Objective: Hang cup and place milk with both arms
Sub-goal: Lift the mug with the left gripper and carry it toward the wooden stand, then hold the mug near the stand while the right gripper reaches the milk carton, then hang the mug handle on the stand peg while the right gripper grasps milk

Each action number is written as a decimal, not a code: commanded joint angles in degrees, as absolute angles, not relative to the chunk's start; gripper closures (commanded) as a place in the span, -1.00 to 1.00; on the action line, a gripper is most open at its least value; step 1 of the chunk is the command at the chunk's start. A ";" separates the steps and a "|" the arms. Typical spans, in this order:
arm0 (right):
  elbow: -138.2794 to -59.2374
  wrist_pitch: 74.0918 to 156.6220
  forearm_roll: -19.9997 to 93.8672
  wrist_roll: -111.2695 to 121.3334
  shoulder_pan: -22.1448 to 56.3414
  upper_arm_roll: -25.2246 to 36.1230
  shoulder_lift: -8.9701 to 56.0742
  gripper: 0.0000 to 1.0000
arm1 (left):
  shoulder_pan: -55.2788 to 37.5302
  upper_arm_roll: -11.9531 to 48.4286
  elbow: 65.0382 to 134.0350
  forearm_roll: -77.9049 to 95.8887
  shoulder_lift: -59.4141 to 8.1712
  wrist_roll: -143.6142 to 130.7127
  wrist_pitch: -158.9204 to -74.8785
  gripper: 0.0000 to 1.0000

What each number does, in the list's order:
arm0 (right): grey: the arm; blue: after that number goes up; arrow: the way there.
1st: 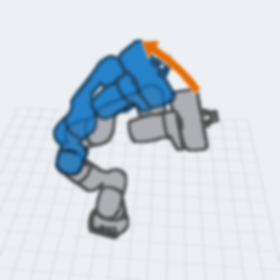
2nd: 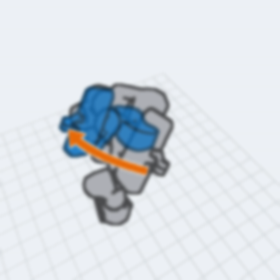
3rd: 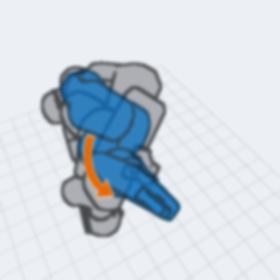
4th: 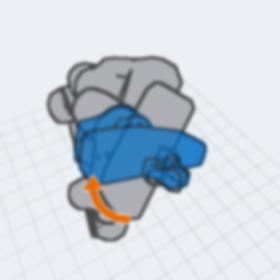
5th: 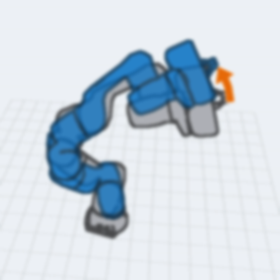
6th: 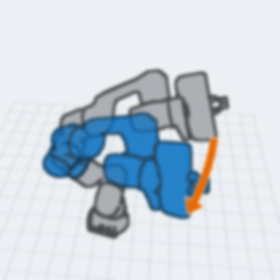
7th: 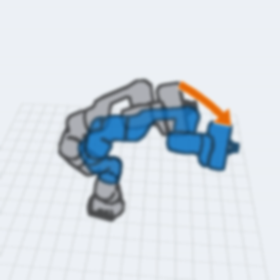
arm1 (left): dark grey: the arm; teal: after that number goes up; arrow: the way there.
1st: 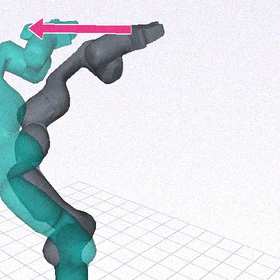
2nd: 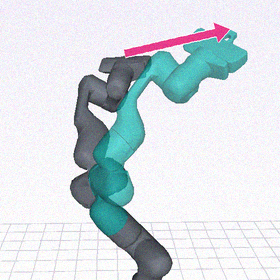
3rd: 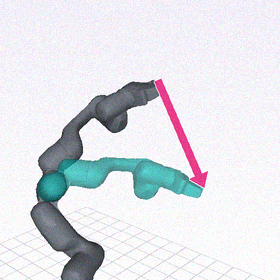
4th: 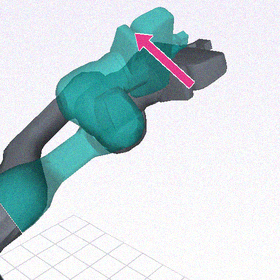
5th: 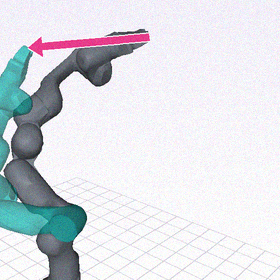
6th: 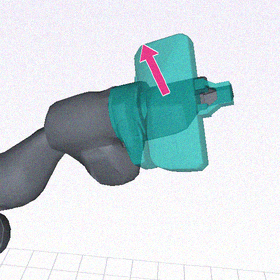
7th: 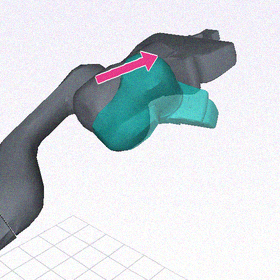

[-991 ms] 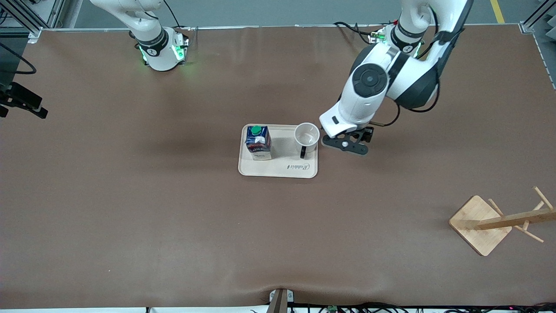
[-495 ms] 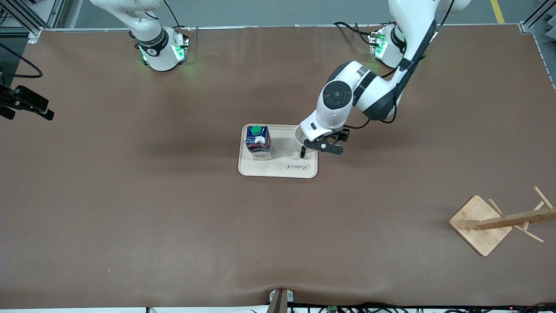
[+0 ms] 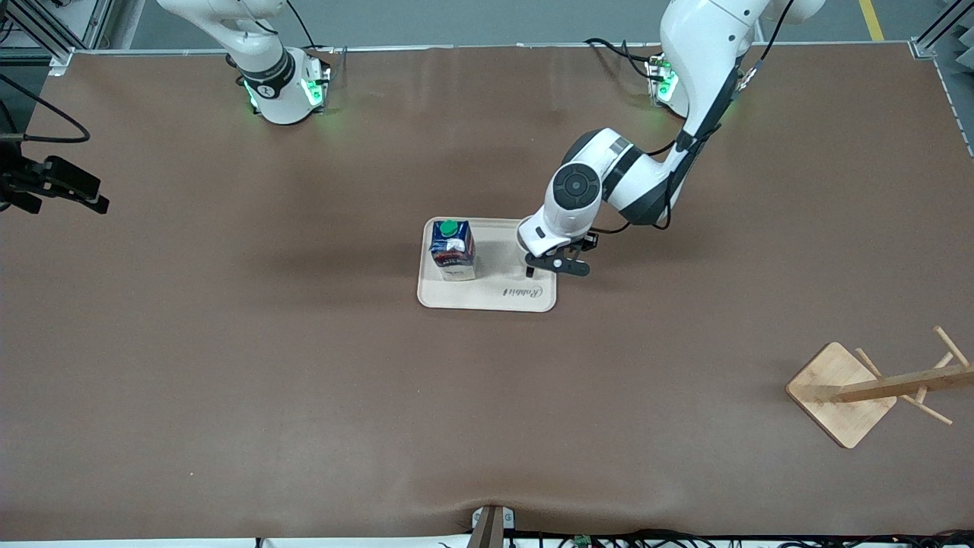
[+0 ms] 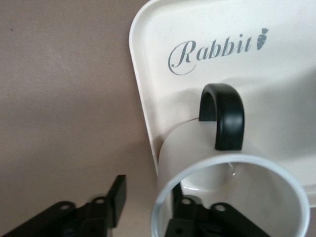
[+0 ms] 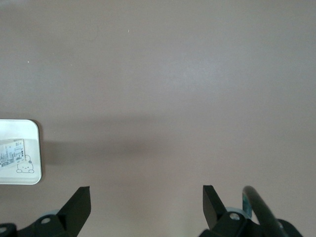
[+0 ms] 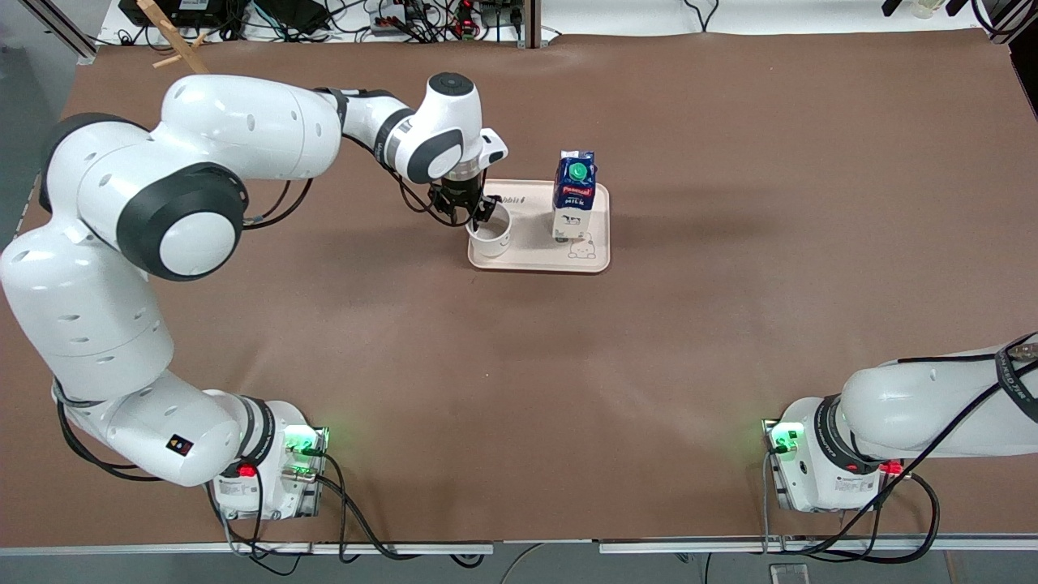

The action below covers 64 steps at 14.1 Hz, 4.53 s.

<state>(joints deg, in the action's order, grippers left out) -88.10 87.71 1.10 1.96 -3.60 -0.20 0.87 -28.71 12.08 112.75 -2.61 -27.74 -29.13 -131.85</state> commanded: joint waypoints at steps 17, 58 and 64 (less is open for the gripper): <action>-87.71 78.75 6.68 1.14 -5.45 0.09 11.68 -1.00 | -12.94 12.13 105.74 -1.85 -13.98 -21.01 -127.99 1.00; -98.70 116.63 8.70 -61.61 43.06 0.00 19.60 -1.00 | 21.27 8.35 79.81 -5.54 -20.30 44.56 -99.67 1.00; -105.38 128.50 4.86 -61.44 45.00 0.09 20.04 -1.00 | 21.62 8.35 77.08 -5.36 -22.59 46.49 -102.56 1.00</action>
<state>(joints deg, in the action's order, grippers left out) -103.87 127.48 8.06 -60.23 44.29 -0.73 20.85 21.49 8.01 79.13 -4.71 -21.82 45.56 -102.15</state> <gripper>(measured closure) 0.000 0.947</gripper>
